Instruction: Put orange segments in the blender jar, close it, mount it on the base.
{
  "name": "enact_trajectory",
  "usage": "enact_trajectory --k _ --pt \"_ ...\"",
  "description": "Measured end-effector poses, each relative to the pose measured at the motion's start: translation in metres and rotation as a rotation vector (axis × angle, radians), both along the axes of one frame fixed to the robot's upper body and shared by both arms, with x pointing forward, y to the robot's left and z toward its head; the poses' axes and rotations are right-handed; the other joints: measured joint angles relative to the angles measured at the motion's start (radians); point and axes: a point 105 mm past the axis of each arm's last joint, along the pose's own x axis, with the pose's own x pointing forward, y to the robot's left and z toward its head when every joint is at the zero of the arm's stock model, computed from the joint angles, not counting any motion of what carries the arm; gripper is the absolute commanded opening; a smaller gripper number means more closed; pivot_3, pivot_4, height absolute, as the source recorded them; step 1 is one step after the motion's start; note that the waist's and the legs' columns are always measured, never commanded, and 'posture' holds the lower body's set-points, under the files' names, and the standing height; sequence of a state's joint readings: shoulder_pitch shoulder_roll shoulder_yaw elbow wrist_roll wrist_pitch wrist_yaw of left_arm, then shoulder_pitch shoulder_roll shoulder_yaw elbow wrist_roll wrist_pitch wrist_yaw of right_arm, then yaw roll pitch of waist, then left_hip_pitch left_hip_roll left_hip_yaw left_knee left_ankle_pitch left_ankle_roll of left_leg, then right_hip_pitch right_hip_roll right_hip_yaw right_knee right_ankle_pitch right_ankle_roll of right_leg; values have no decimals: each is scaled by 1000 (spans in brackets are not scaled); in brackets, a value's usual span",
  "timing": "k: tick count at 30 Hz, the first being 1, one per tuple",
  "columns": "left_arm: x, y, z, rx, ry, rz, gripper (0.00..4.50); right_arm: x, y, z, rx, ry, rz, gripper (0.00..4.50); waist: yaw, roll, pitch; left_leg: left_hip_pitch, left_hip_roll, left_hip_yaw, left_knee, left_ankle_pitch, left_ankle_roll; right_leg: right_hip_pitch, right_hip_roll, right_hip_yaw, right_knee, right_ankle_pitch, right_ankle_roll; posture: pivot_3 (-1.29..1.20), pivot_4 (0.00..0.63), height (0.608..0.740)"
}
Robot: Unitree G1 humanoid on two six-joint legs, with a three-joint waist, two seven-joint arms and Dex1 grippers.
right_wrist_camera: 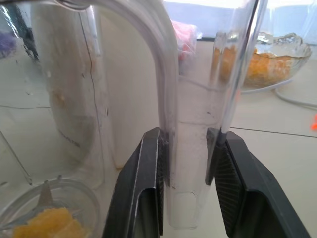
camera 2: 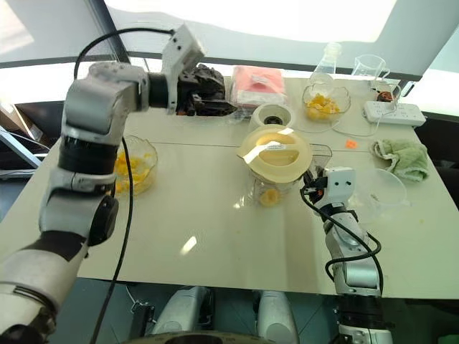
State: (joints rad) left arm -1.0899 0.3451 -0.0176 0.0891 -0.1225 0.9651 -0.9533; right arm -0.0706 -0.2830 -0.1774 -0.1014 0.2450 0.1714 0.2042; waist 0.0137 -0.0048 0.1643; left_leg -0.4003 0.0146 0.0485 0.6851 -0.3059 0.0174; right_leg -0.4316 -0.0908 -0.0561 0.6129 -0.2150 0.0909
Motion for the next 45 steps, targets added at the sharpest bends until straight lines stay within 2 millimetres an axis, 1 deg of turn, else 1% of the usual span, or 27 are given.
enact_trajectory --k 2,4,6,7,9,11,13,14,18,20,22,26,28,30,33,35,36,38,43,45 --pt "-7 3 -9 -77 13 43 3692 0 -1 -1 22 14 -3 822 -1 1 0 2 -1 1 0 0 0 1 -1 1 0 0 0 0 150 740" --pt "-13 5 -28 -126 64 75 3692 -1 -3 -1 57 27 -16 822 -1 0 0 3 -1 0 0 0 0 3 -1 1 0 0 0 0 150 740" --pt "-18 9 -55 -168 158 123 3692 -4 -10 -1 104 41 -57 822 0 0 0 3 -1 0 0 1 -1 2 -1 1 1 0 0 0 150 740" --pt "-18 13 -65 -175 185 148 3692 -5 -14 -1 119 46 -72 822 -1 0 1 3 -1 0 0 1 -2 2 -1 1 1 0 0 0 150 740" --pt "-18 20 -76 -179 176 195 3692 -9 -20 5 127 44 -91 822 -2 1 2 4 -1 0 0 1 -2 2 -1 1 1 0 0 0 150 740" --pt "-18 26 -85 -183 160 224 3692 -12 -20 21 113 12 -72 822 -4 3 3 5 -1 1 0 1 -2 2 -1 1 2 0 0 0 150 740" --pt "-19 25 -90 -177 151 225 3692 -16 -18 39 95 -33 -52 822 -3 2 3 5 -1 0 0 1 -2 2 1 1 2 0 -1 0 150 740" --pt "-20 25 -91 -169 138 219 3692 -17 -16 50 79 -54 -35 822 -3 2 3 5 -1 0 0 1 -2 2 1 1 2 0 -2 0 150 740" --pt "-23 23 -94 -165 114 197 3692 -18 -17 76 36 -88 -12 822 -2 3 3 5 0 1 0 1 -2 3 1 2 2 -1 -4 0 150 740" --pt "-27 18 -99 -166 117 170 3692 -17 -24 98 -15 -106 -11 822 -2 4 4 5 -1 2 0 1 -2 2 0 3 2 -1 -4 0 150 740" --pt "-32 14 -101 -177 116 146 3692 -19 -33 125 -98 -141 -18 822 -1 3 4 5 -1 2 0 1 -2 3 0 3 1 -1 -4 0 150 740" --pt "-41 10 -93 -203 82 102 3692 -16 -45 172 -160 -201 -30 822 -1 3 5 5 -1 2 0 1 -2 2 1 2 1 -1 -4 0 150 740" --pt "-44 6 -89 -203 60 77 3692 -12 -47 190 -172 -220 -21 822 -3 2 5 6 -2 3 0 1 -2 2 1 2 1 -1 -4 0 150 740" --pt "-47 5 -90 -194 49 66 3692 -6 -47 199 -159 -226 -12 822 -5 2 5 6 -1 3 0 1 -2 3 2 3 1 -1 -5 0 150 740" --pt "-47 8 -92 -182 37 69 3692 13 -44 206 -107 -216 -3 822 -7 2 5 7 -1 3 -1 1 -2 2 3 3 2 0 -6 0 150 740" --pt "-46 7 -92 -187 35 76 3692 28 -39 210 -65 -218 7 822 -9 2 5 7 -1 4 -1 1 -2 2 3 3 2 0 -6 0 150 740" --pt "-46 6 -92 -190 35 80 3692 40 -34 210 -41 -218 9 822 -12 2 5 7 -1 4 -1 1 -2 2 3 3 2 1 -6 0 150 740" --pt "-46 4 -92 -195 36 84 3692 55 -28 207 -26 -207 9 822 -10 2 5 7 -1 4 -1 1 -2 2 3 3 2 2 -4 0 150 740" --pt "-43 5 -93 -197 36 109 3692 94 -9 186 -13 -126 15 822 -9 4 6 5 -1 5 -1 1 -2 1 3 3 1 2 -3 0 150 740" --pt "-43 4 -94 -190 34 110 3692 102 -1 189 -32 -136 33 822 -8 4 6 4 -1 4 -1 1 -2 1 3 3 1 3 -3 0 150 740"
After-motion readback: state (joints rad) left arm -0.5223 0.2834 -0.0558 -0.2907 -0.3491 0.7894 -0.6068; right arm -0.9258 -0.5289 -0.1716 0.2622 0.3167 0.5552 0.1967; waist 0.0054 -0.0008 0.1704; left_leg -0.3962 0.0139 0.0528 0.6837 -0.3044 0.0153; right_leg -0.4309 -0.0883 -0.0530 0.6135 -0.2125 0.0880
